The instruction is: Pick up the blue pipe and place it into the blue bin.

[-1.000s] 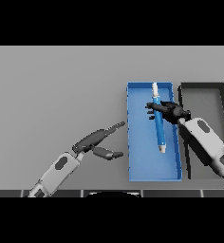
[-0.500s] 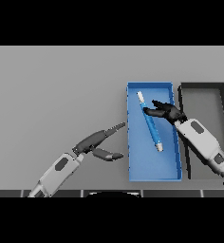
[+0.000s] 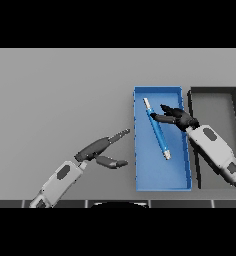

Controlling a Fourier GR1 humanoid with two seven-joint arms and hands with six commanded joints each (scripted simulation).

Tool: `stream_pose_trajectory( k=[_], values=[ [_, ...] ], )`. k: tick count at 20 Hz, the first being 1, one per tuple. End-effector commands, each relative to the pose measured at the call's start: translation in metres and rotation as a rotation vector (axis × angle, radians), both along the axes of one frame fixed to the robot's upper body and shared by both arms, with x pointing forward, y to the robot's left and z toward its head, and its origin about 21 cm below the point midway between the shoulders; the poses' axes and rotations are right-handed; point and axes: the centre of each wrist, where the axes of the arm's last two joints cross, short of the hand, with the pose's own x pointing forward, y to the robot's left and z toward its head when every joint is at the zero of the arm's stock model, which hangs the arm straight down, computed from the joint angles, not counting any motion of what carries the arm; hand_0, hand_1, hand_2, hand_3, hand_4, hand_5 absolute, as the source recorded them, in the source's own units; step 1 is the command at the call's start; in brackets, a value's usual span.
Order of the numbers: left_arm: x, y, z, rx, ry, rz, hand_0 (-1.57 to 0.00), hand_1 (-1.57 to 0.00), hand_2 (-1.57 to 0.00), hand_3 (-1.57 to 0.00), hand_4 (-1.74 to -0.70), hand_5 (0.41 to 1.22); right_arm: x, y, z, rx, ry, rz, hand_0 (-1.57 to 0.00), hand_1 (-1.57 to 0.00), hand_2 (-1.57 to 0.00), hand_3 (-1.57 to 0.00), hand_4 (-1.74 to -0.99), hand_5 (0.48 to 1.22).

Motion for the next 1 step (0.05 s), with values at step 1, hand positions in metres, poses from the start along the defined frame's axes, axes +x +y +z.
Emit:
stream_pose_trajectory(
  k=[1],
  values=[
    [0.0011,0.0002,0.0010,0.003,0.001,0.002,0.00,0.00,0.00,0.00,-0.92,0.468,0.0004,0.0015,-0.0025,0.006,0.004,-0.006,-0.01,-0.01,-0.01,-0.01,-1.129,0.677]
  ],
)
